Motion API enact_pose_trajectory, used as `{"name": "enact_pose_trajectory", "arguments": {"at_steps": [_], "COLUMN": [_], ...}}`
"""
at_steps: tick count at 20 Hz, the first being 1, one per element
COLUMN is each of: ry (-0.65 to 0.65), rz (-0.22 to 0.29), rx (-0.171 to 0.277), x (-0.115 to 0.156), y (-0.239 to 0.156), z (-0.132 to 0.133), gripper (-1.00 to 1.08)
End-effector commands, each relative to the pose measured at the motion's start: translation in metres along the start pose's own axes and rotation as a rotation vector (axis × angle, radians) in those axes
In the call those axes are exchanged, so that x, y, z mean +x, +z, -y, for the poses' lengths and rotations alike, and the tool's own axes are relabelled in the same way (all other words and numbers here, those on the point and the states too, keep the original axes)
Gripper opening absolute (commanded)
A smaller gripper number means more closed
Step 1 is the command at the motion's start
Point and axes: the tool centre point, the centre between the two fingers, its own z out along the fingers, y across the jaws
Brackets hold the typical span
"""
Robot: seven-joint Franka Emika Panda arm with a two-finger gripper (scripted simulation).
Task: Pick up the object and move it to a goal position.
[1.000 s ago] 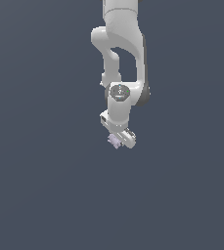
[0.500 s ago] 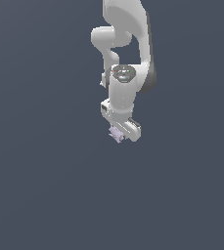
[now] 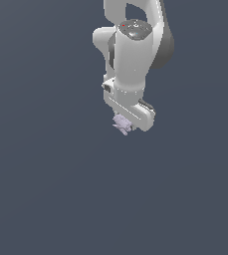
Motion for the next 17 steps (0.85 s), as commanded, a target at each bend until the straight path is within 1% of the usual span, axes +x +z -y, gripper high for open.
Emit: {"name": "enact_pose_trajectory", "arguments": {"at_steps": [1,5,9,13,17], "ry": [0.000,0.000,-0.001,-0.001,-0.001], "rz": [0.001,0.001,0.002,0.002,0.002], "rx": [-0.001,-0.001,-0.001,-0.001,-0.001], "x": [0.001,0.002,0.004,0.005,0.005], "y": [-0.024,-0.053,-0.073,-0.085,-0.089], "z": [0.004,0.010,0.015,0.018,0.019], "gripper": [-1.00,-1.00,-1.00,-1.00,-1.00]}}
